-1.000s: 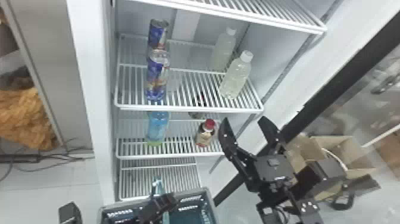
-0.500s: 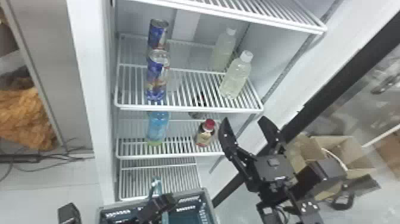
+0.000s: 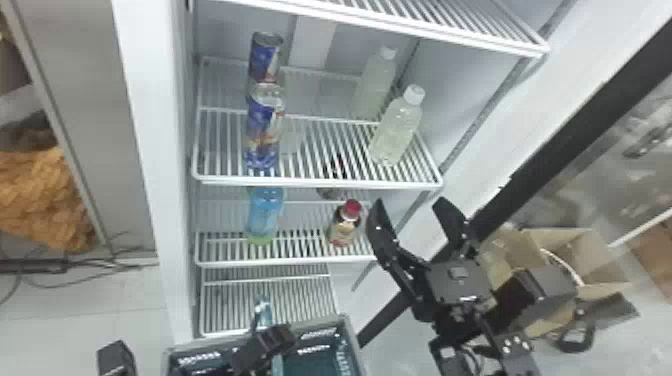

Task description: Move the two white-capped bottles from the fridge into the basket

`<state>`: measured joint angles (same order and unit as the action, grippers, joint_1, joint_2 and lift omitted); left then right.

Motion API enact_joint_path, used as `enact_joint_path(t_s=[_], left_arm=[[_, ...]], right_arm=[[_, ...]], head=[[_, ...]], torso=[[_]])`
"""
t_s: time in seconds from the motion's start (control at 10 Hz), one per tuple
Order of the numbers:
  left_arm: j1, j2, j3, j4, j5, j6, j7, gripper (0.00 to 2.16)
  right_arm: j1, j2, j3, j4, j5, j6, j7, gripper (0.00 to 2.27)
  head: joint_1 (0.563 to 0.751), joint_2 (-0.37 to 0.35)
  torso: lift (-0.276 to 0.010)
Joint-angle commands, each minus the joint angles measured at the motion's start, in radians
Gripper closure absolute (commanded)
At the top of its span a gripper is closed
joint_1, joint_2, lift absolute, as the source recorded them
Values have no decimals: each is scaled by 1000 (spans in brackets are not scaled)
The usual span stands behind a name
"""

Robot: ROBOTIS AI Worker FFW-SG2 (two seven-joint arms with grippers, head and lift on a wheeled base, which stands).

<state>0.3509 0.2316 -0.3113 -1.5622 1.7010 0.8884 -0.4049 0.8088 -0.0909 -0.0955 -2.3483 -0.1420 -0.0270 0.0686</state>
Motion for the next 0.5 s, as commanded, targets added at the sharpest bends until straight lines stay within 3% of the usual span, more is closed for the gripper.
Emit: enact_joint_path(t_s=[0.0, 0.4], left_arm=[[0, 0, -2, 0, 0, 0, 0, 1161], [0, 0, -2, 0, 0, 2, 0, 1161]], right_arm=[[-16, 2, -4, 18, 2, 0, -3, 203], [-90, 3, -14, 94, 16, 0, -15, 85]], head=[[695, -350], [695, -350]], torso=[[0], [0]])
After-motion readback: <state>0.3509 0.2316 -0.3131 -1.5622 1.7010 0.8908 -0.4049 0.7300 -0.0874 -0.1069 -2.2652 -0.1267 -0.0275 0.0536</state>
